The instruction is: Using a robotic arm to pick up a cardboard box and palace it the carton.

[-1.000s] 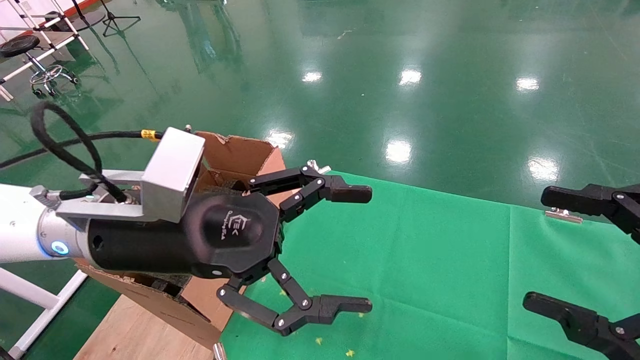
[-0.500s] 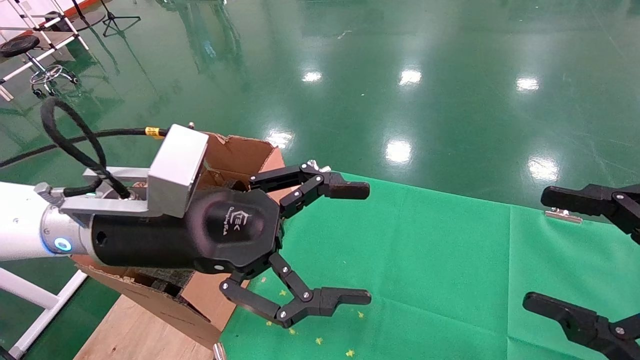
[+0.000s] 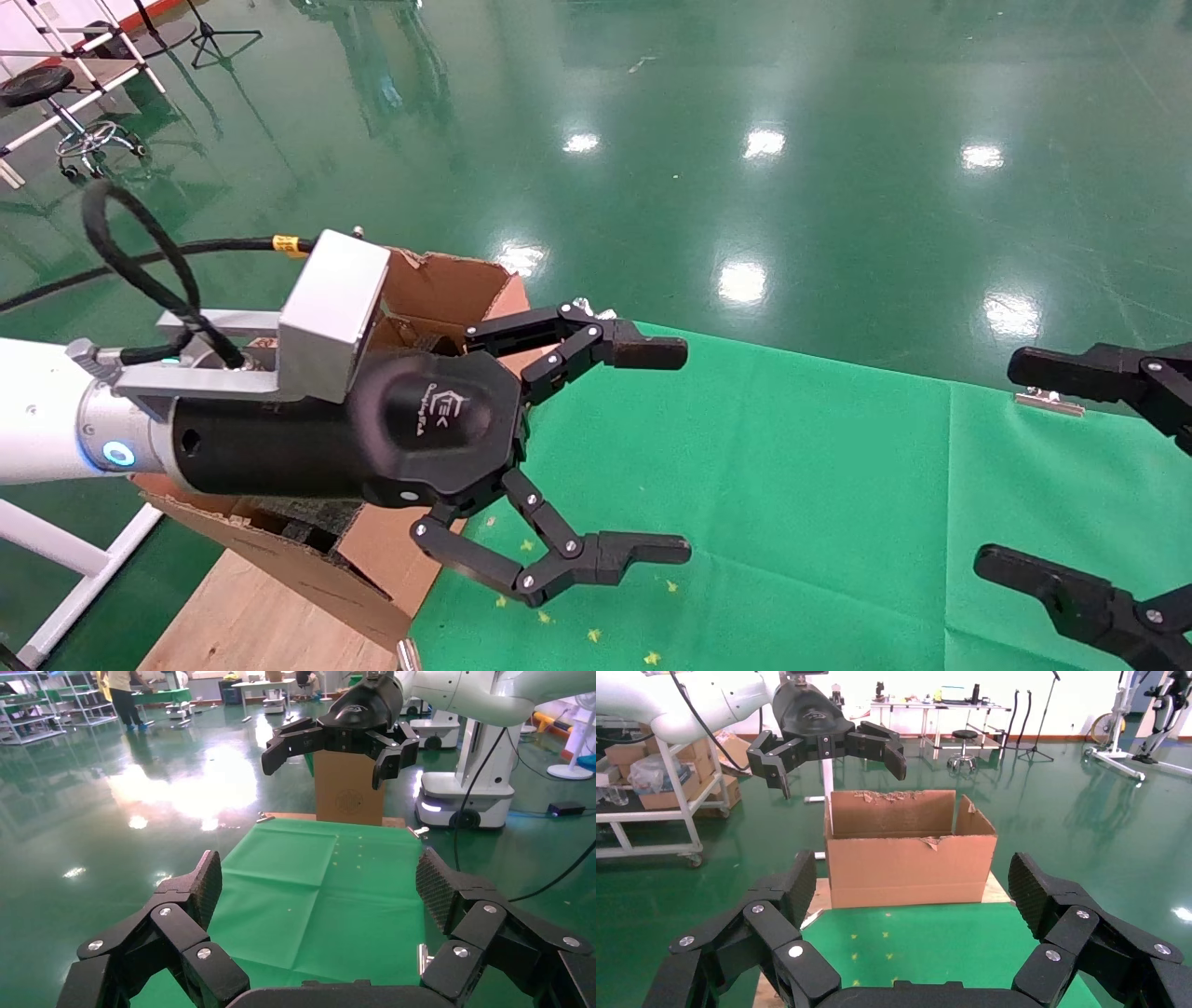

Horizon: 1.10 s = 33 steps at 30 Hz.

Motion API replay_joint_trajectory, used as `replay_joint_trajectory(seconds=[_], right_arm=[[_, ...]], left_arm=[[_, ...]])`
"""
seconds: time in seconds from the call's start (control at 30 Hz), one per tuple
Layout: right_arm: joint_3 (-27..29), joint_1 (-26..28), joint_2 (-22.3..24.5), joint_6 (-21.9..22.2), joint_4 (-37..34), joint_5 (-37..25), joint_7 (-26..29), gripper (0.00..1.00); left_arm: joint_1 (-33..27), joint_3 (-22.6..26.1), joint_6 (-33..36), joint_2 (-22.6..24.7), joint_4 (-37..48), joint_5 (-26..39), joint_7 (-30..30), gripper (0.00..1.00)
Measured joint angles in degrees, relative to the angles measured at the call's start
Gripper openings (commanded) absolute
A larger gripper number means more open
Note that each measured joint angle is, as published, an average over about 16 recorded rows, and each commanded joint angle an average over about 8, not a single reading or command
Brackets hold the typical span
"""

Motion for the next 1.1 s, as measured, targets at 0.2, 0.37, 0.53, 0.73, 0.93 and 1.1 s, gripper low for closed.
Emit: replay_joint_trajectory(seconds=[0.2, 0.37, 0.53, 0.73, 0.93, 1.1], right_arm=[[0.00, 0.00, 0.00, 0.00, 0.00, 0.00, 0.00, 1.00], [0.00, 0.00, 0.00, 0.00, 0.00, 0.00, 0.00, 1.00], [0.00, 0.00, 0.00, 0.00, 0.00, 0.00, 0.00, 1.00], [0.00, 0.00, 0.00, 0.00, 0.00, -0.01, 0.00, 1.00], [0.00, 0.00, 0.00, 0.00, 0.00, -0.01, 0.00, 1.00], [0.00, 0.00, 0.00, 0.00, 0.00, -0.01, 0.00, 1.00]], left_arm=[[-0.03, 0.03, -0.02, 0.00, 0.04, 0.03, -0.01, 1.00], [-0.04, 0.05, -0.02, 0.00, 0.06, 0.06, -0.02, 1.00], [-0.06, 0.06, -0.03, 0.00, 0.07, 0.07, -0.02, 1.00], [-0.07, 0.06, -0.03, 0.00, 0.09, 0.09, -0.02, 1.00], [-0.09, 0.06, -0.03, 0.00, 0.11, 0.10, -0.02, 1.00], [-0.09, 0.06, -0.03, 0.00, 0.11, 0.11, -0.02, 1.00]])
